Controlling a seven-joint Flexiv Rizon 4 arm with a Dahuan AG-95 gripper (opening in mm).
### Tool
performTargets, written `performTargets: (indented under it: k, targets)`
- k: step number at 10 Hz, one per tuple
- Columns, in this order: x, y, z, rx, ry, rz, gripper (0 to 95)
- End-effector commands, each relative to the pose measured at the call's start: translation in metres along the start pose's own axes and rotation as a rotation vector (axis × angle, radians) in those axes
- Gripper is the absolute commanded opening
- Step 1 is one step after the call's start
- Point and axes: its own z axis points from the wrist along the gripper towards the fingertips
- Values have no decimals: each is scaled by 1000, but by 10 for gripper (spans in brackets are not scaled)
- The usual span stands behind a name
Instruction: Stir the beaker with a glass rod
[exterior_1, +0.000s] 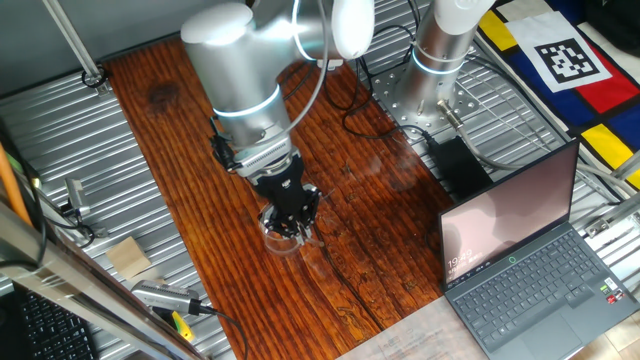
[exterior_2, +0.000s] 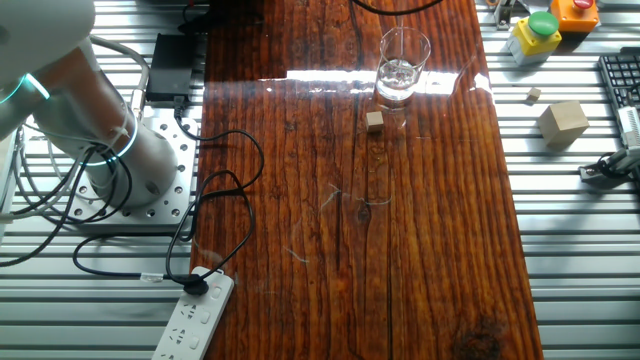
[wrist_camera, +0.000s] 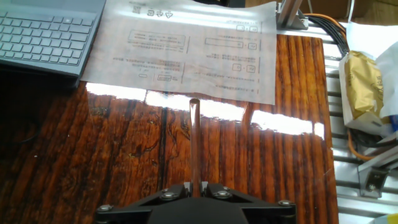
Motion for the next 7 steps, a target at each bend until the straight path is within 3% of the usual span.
performTargets:
  k: [1,3,4,7]
  targets:
    - [0,1,0,1,5,-10,0]
    - [1,0,1,2,1,-29,0]
    - [1,0,1,0,0,-34,190]
    - [1,0,1,1,1,-43,190]
